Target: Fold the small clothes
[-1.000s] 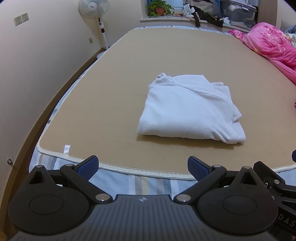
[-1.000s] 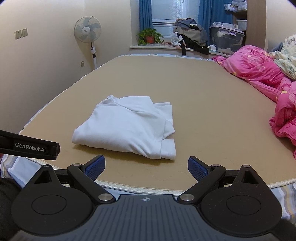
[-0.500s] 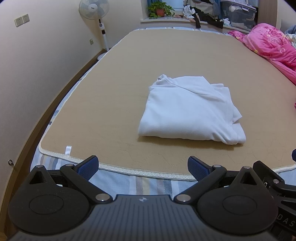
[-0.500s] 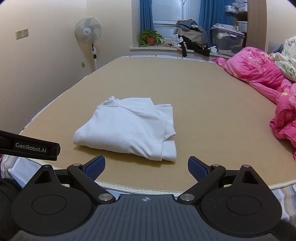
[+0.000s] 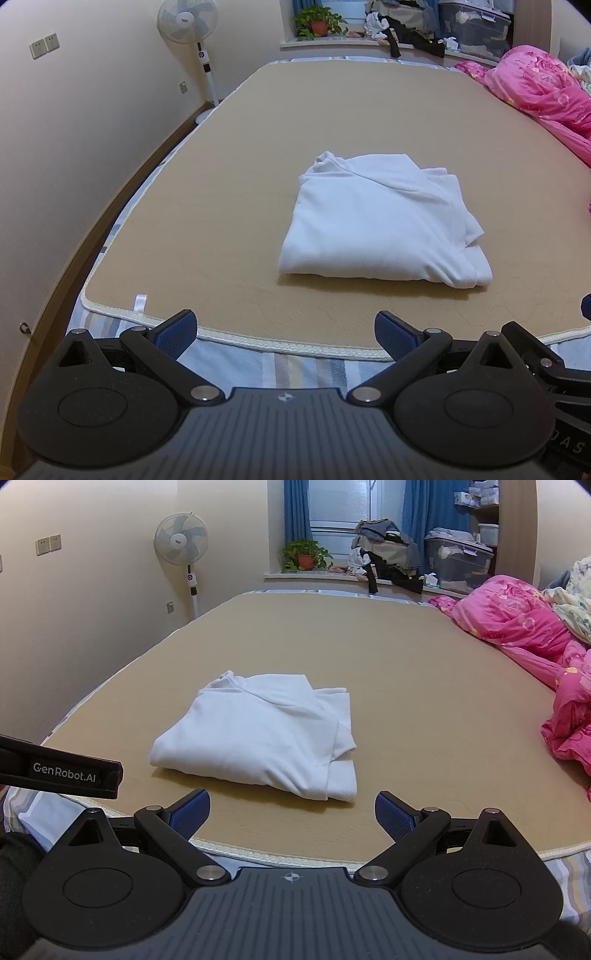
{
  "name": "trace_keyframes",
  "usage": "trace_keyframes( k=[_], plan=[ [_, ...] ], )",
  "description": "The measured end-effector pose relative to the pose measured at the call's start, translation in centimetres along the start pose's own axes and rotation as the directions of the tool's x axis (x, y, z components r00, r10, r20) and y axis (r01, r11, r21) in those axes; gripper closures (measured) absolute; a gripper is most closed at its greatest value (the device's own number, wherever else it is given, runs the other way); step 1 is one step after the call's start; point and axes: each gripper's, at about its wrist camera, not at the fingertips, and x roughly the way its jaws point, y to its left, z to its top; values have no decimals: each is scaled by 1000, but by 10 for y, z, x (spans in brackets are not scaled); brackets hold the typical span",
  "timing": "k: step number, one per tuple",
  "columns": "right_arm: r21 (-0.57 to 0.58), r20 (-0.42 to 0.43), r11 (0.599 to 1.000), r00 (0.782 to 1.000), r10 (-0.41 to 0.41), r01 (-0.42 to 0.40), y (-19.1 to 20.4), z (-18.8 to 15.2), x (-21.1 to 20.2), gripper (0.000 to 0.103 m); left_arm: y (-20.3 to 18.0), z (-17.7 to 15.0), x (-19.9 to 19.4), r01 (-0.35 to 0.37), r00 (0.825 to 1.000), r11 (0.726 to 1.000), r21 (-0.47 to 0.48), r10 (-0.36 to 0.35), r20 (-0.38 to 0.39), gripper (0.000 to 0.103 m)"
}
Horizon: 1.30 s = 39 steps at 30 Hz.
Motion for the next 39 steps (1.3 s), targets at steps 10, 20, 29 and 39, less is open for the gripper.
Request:
trace_keyframes(
  k=[10,20,29,39],
  plan=[
    [-1,0,1000,1000,0,0,0,0,0,7,0,1,-1,-2,1000,1000,6,2,6,1],
    [-5,3,1000,1000,2,-2,0,1,-1,7,0,1,-4,-4,1000,1000,12,4,14,1],
    [-5,2,1000,1000,-1,1,1,2,0,7,0,1,-4,-1,1000,1000,17,1,5,1],
    [-3,1,1000,1000,6,-5,0,1,-2,7,1,2,-3,17,1000,1000,-2,-17,-13,1]
  ],
)
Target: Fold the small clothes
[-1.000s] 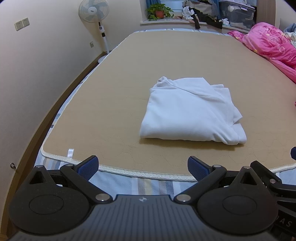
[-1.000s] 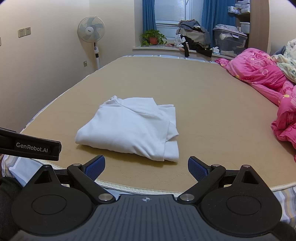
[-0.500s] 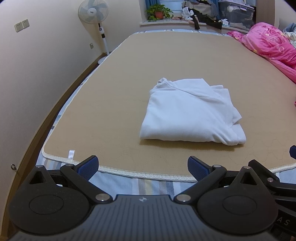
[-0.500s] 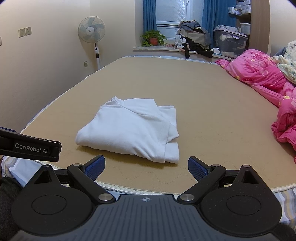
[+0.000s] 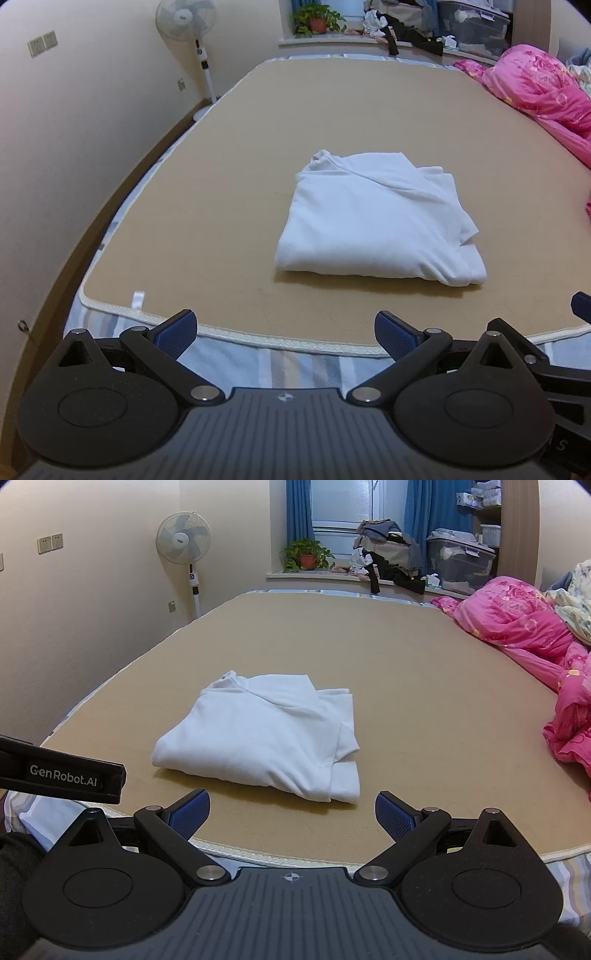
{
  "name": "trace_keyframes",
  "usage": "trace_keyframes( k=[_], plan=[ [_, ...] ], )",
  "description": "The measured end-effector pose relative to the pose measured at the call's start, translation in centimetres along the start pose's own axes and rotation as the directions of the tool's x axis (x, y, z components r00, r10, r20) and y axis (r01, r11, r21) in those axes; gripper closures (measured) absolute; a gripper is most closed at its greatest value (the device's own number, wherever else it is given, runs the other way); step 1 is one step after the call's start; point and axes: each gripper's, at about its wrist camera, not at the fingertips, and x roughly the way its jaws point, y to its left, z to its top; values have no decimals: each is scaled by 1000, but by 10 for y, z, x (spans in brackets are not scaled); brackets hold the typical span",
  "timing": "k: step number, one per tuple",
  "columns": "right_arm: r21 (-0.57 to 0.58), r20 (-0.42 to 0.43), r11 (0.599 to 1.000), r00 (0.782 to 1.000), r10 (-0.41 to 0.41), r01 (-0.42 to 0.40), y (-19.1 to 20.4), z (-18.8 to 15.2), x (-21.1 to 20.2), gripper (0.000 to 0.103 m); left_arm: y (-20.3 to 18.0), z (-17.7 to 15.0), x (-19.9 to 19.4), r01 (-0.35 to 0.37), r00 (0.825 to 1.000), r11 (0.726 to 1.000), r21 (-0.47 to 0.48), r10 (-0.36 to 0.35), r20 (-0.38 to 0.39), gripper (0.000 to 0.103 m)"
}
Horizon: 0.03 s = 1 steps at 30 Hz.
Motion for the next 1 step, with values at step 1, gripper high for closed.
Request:
trace_keyframes(
  k=[1],
  plan=[
    [0,-1,1000,1000,0,0,0,0,0,7,0,0,0,0,1000,1000,2,0,0,1]
  ],
)
